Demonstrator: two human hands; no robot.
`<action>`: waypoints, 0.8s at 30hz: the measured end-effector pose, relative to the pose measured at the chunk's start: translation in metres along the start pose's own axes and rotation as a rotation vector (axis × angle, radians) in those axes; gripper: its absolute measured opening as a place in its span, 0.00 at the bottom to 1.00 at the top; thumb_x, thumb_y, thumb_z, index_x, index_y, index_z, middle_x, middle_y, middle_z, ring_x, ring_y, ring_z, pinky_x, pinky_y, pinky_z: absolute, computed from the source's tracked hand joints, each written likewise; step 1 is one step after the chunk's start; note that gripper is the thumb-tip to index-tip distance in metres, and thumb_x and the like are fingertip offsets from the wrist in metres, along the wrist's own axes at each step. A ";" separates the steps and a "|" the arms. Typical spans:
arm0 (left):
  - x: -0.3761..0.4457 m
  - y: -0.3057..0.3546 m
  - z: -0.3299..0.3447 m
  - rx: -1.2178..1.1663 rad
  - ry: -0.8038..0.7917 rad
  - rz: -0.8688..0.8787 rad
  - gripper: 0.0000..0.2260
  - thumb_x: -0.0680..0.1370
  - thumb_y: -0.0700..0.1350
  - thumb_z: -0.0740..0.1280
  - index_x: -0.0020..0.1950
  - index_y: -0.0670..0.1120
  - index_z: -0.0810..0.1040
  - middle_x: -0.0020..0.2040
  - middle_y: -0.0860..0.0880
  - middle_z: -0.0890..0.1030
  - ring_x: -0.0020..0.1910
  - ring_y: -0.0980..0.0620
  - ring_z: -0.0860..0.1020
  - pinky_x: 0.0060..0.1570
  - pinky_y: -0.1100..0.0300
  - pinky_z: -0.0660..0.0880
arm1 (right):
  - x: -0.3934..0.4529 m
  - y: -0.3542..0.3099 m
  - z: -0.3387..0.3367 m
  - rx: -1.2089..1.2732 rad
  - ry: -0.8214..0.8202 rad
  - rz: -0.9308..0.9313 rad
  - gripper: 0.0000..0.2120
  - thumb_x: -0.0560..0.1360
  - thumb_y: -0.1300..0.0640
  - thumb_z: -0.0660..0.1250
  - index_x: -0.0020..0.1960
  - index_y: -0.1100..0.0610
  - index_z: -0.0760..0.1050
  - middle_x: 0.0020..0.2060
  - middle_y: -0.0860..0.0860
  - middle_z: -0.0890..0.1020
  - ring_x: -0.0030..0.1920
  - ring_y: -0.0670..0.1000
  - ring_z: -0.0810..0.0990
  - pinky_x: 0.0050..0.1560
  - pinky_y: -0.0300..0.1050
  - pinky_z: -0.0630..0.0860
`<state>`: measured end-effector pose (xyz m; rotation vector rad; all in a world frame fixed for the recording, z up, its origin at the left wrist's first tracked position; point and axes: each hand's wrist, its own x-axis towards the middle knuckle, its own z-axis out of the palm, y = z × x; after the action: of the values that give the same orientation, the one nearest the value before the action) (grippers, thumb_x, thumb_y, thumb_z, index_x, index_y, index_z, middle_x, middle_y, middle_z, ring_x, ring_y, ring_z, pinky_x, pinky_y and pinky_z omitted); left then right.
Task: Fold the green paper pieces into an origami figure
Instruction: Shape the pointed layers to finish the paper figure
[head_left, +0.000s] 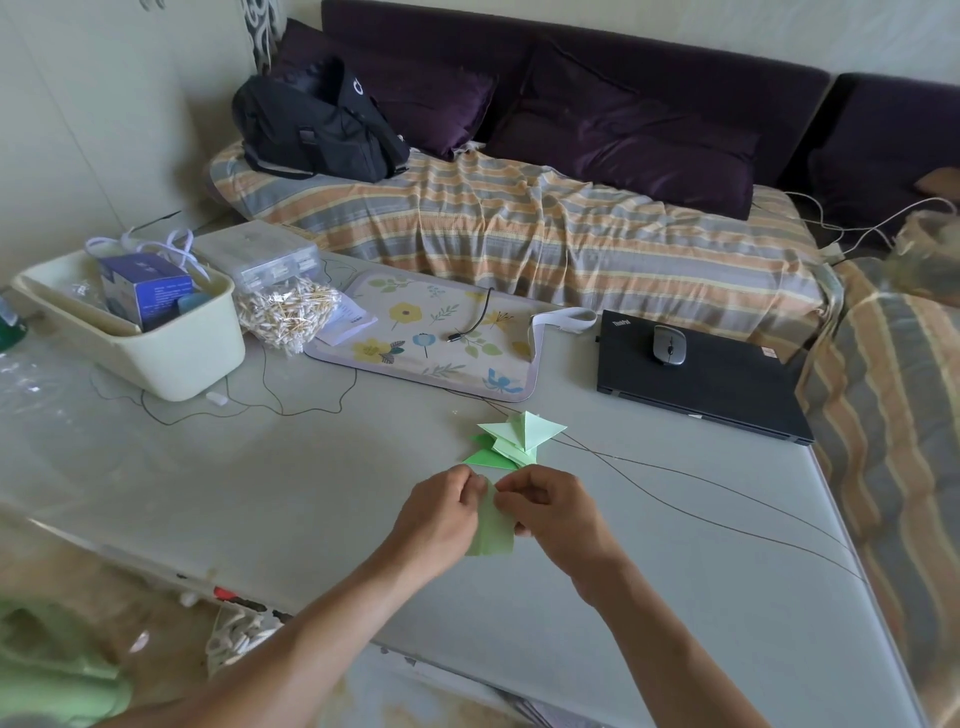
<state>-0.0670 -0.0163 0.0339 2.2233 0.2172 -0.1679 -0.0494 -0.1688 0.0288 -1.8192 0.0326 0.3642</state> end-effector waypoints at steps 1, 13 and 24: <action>-0.002 0.004 0.000 0.012 -0.025 0.016 0.16 0.85 0.52 0.57 0.39 0.47 0.69 0.35 0.52 0.73 0.39 0.47 0.71 0.37 0.54 0.64 | 0.000 -0.001 0.000 0.002 0.010 -0.013 0.03 0.75 0.62 0.70 0.44 0.57 0.83 0.32 0.48 0.81 0.32 0.46 0.76 0.38 0.38 0.74; -0.005 0.006 -0.006 -0.101 0.066 0.057 0.05 0.75 0.43 0.64 0.44 0.51 0.79 0.37 0.56 0.81 0.34 0.56 0.75 0.36 0.62 0.70 | -0.001 -0.004 -0.002 -0.073 0.023 -0.071 0.07 0.76 0.61 0.66 0.39 0.56 0.78 0.30 0.44 0.75 0.32 0.44 0.69 0.34 0.34 0.66; -0.003 0.002 -0.004 -0.306 -0.030 -0.121 0.05 0.75 0.46 0.69 0.43 0.51 0.85 0.41 0.56 0.85 0.44 0.56 0.82 0.43 0.63 0.74 | 0.004 0.004 0.002 -0.270 0.200 -0.113 0.08 0.74 0.53 0.71 0.37 0.54 0.80 0.31 0.46 0.79 0.30 0.40 0.71 0.31 0.32 0.67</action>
<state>-0.0696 -0.0146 0.0386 1.9034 0.3387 -0.2182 -0.0464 -0.1676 0.0232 -2.1095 0.0200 0.1089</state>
